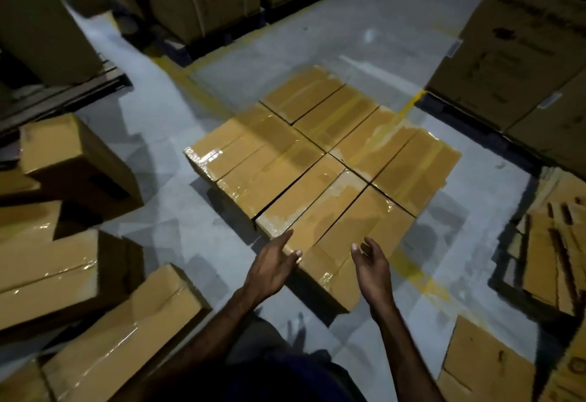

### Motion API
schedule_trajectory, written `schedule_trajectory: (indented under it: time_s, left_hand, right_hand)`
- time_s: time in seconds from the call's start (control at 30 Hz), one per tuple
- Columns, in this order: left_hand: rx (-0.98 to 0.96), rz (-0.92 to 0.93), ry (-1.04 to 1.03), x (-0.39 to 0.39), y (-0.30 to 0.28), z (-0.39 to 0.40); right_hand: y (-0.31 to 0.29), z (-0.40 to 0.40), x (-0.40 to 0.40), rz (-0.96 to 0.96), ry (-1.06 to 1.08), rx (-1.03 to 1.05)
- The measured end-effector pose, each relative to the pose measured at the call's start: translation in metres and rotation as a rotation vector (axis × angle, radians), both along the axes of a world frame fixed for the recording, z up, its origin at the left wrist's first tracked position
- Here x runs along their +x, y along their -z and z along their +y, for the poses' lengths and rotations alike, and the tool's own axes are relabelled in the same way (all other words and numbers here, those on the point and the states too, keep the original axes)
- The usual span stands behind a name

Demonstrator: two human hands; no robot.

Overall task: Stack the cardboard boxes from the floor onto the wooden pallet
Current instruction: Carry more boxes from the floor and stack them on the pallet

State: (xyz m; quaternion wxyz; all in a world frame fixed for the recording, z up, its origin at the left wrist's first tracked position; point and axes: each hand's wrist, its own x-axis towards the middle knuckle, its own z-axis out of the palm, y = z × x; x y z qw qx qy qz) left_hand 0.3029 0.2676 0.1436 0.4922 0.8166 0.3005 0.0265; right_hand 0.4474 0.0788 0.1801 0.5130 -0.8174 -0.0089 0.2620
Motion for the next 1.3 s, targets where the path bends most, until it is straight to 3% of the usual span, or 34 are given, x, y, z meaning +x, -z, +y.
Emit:
schedule_trajectory:
  time_s: [0.5, 1.0, 1.3]
  left_hand:
    - [-0.109, 0.037, -0.520, -0.077, 0.012, 0.137]
    - [-0.103, 0.044, -0.736, -0.122, 0.012, 0.244]
    - [-0.057, 0.047, -0.988, -0.132, -0.010, 0.302]
  right_hand:
    - [-0.017, 0.208, -0.021, -0.020, -0.465, -0.099]
    - [-0.014, 0.376, -0.044, -0.021, -0.740, -0.129]
    - [0.012, 0.501, -0.044, 0.031, -1.006, -0.051]
